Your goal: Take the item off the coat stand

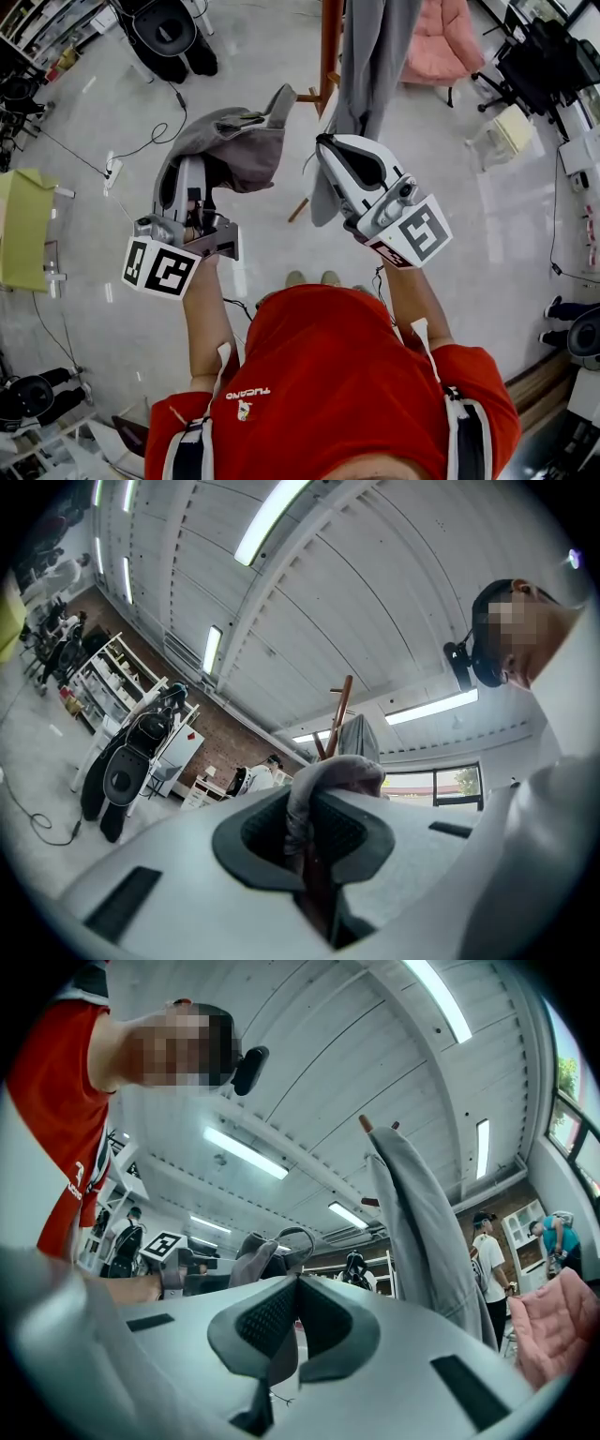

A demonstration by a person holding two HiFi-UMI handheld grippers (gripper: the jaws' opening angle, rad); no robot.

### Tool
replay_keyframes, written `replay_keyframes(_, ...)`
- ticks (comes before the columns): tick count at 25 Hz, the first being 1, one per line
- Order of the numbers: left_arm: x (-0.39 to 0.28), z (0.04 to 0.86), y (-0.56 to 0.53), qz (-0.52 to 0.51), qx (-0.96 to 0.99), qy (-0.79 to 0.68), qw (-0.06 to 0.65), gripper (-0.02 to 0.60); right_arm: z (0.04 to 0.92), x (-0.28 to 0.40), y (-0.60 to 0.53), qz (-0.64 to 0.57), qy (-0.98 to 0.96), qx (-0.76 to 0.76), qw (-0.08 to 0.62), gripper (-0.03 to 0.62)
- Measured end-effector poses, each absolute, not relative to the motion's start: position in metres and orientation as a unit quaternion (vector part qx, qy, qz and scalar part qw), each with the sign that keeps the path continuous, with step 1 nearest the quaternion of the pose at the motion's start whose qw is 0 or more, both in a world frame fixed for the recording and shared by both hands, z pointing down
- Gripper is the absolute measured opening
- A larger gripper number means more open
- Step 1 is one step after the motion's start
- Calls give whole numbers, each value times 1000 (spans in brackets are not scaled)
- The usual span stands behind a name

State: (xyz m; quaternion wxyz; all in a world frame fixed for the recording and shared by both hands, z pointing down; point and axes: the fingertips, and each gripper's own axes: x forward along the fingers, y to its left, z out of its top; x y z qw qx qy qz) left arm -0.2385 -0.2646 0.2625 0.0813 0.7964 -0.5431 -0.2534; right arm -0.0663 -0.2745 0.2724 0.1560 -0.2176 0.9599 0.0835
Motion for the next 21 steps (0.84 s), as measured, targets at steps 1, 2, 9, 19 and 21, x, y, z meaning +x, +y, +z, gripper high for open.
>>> replay_keyframes(1,-239,264,-265,-253,796,-544,82,41,273,-66,-274,83,960,-217,155,23)
replay_keyframes(2,-240,265,-265,-253,795,-545,83,41,274,-66,-274,83,960,-218,154,23)
replay_keyframes(9,-243,272,-266,-250,791,-552,86,41,280,-62,-271,88,960,-222,147,23)
replay_keyframes(19,-244,276,-267,-248,789,-555,90,41,283,-62,-271,84,961,-221,143,23)
replay_keyframes(21,-244,277,-267,-248,789,-555,89,41,284,-62,-272,83,961,-221,142,23)
